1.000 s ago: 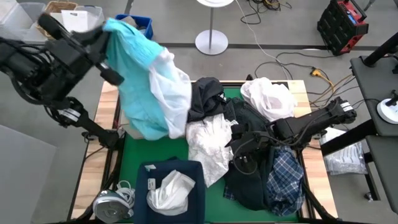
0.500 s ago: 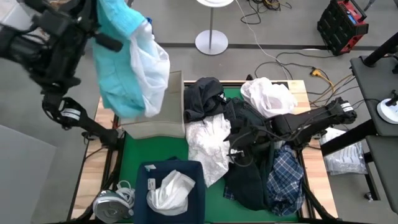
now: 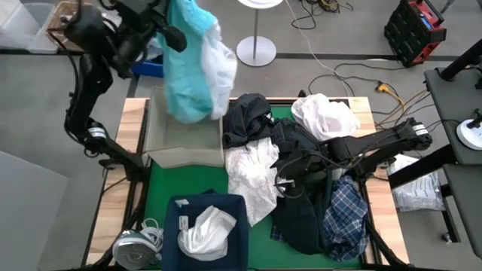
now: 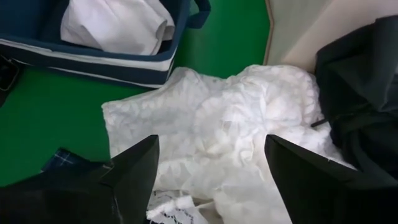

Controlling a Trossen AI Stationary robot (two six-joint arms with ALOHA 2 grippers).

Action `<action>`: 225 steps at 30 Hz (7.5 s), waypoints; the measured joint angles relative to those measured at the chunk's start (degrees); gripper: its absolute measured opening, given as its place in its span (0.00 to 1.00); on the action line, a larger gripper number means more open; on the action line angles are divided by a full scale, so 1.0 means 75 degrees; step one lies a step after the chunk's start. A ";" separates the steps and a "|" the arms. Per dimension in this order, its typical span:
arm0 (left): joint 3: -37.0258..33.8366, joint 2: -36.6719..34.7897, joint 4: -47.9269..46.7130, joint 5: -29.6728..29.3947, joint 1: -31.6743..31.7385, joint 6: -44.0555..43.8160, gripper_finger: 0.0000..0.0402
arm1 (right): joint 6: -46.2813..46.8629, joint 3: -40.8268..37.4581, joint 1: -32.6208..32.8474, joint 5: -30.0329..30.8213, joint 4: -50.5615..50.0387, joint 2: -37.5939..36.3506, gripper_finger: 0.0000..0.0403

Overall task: Sort clothes
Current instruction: Put the light blue short pants into the white laundry organizer, then put the white blouse into the blue laundry organizer

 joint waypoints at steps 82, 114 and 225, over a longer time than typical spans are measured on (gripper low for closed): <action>-0.0552 0.1028 -0.7880 0.2020 0.0170 -0.2847 0.00 | 0.0507 -0.0397 0.0000 -0.0012 0.0425 0.0000 0.72; -0.5223 0.0938 -0.6997 0.4741 0.0988 -0.2538 0.00 | 0.0129 -0.0397 0.0000 -0.0020 0.0624 0.0000 0.72; -0.4657 -0.1864 -0.2140 0.1767 -0.3077 -0.2760 0.39 | -0.0369 -0.0473 -0.1233 -0.0003 0.2337 0.3091 0.06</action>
